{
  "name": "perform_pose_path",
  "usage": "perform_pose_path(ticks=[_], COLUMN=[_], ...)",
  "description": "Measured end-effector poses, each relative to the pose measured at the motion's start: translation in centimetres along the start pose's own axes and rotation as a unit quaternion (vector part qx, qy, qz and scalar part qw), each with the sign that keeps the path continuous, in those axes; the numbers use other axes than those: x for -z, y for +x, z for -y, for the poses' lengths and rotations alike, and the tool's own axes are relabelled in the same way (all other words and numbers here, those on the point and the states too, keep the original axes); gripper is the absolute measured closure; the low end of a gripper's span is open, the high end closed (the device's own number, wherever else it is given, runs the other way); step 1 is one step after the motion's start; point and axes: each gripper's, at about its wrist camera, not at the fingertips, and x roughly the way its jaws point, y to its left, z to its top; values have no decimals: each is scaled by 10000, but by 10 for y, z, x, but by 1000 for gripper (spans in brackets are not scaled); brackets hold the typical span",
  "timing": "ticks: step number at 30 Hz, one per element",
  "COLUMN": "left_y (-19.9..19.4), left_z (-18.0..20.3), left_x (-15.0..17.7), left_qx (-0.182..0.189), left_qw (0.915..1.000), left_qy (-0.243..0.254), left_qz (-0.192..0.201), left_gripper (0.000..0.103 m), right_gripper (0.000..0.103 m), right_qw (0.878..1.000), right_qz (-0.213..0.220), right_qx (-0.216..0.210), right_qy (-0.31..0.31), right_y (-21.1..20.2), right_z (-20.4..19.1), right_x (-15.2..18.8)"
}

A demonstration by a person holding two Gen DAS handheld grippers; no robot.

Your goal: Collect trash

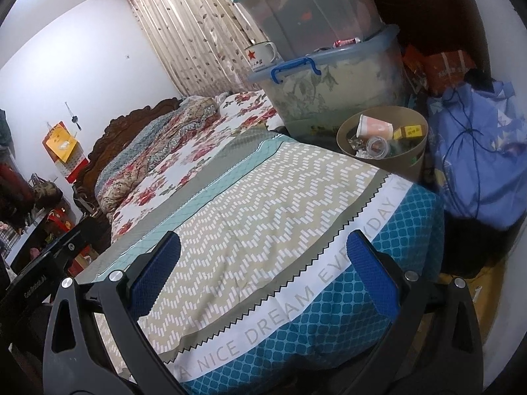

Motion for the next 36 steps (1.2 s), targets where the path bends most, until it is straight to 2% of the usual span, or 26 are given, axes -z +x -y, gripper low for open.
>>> perform_pose_path(ticks=[9, 15, 24, 36], left_y=[-12, -17, -15, -18], left_z=[17, 28, 26, 34], left_x=[-3, -2, 2, 5], left_qx=[-36, -350, -370, -459], left_qw=[10000, 9990, 9991, 9982], left_qy=[50, 238, 200, 371], left_qz=[16, 118, 17, 89], left_gripper=[9, 9, 9, 9], right_gripper=[3, 3, 3, 3], right_qw=[9995, 9992, 9991, 9991], right_qz=[246, 376, 425, 427], right_qx=[-133, -73, -40, -22], right_qy=[-162, -134, -81, -28], right_y=[-20, -23, -26, -27], right_z=[-1, 0, 4, 7], right_x=[1, 0, -2, -2])
